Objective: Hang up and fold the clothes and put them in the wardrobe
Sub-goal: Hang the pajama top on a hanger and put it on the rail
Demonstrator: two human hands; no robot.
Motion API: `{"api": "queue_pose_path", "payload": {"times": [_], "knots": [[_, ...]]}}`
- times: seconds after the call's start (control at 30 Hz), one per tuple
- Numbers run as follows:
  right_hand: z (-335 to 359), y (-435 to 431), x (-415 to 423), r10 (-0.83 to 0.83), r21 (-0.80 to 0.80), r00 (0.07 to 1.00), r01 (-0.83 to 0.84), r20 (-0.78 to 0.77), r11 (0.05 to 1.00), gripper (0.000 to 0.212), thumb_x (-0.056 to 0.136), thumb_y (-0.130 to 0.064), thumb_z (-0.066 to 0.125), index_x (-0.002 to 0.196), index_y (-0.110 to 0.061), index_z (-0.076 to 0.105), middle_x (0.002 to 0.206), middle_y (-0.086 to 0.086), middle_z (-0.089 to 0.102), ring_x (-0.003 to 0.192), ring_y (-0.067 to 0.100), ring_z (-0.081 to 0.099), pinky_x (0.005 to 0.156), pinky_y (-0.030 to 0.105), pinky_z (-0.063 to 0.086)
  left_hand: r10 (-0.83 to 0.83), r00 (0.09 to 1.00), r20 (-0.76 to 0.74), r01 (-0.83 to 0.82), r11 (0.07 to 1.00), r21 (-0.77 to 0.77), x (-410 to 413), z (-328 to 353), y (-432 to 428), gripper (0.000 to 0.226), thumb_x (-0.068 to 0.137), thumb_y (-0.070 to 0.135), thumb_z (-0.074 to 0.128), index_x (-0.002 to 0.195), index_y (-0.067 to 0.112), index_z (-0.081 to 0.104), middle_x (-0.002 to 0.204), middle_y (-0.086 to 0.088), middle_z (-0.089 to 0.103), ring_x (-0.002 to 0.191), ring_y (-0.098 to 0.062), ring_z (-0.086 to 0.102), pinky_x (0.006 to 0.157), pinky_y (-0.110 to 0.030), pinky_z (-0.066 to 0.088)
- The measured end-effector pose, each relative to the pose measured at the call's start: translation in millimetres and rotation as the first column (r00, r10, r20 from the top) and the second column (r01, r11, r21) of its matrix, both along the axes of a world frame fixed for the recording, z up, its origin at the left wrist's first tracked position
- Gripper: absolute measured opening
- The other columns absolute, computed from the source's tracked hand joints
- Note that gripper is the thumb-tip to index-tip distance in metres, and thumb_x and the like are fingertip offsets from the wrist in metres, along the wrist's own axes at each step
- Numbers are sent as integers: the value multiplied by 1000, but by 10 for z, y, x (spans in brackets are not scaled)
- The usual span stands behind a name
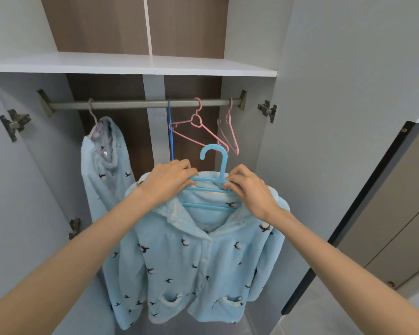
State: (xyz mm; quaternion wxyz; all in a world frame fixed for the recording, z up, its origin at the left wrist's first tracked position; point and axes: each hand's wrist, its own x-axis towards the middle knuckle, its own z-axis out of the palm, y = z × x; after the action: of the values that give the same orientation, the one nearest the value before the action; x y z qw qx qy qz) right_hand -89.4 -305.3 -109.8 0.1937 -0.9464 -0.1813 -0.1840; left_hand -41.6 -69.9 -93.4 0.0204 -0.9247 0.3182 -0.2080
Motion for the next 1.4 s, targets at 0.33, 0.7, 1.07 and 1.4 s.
{"api": "queue_pose_path", "payload": {"times": [0.33,0.7,1.07,1.4], "knots": [[282,-251,131,-101,-2,916,109,-389,994,29,96,-38,56,111,-17,69,107,-3,63,96,17,57,89,32,46,-108,987,122,127,978,-163,-228,-90,-125,15,82,11,73,97,10,70,102,-9,64,82,-27,62,52,-28,47],[363,-315,193,-300,47,954,300,-10,953,47,94,-11,50,54,-23,31,54,-4,31,66,31,35,59,31,26,-82,992,95,101,969,-224,-185,-62,-150,19,91,20,63,108,13,68,108,-7,59,92,-26,58,64,-41,54],[190,-325,63,107,67,931,-89,-348,994,73,77,-42,76,139,-39,36,131,-13,48,118,7,46,90,21,41,23,1000,2,-21,938,-346,-179,-115,-101,21,96,17,53,116,12,57,119,-8,58,98,-22,49,73,-24,36],[155,-94,26,72,-77,985,-85,-159,993,25,100,-33,49,122,-23,54,111,-4,62,90,18,55,81,36,47,-106,987,-121,49,915,-400,-215,-30,-94,14,93,24,59,99,16,50,88,-2,55,82,-18,47,76,-34,45]]}}
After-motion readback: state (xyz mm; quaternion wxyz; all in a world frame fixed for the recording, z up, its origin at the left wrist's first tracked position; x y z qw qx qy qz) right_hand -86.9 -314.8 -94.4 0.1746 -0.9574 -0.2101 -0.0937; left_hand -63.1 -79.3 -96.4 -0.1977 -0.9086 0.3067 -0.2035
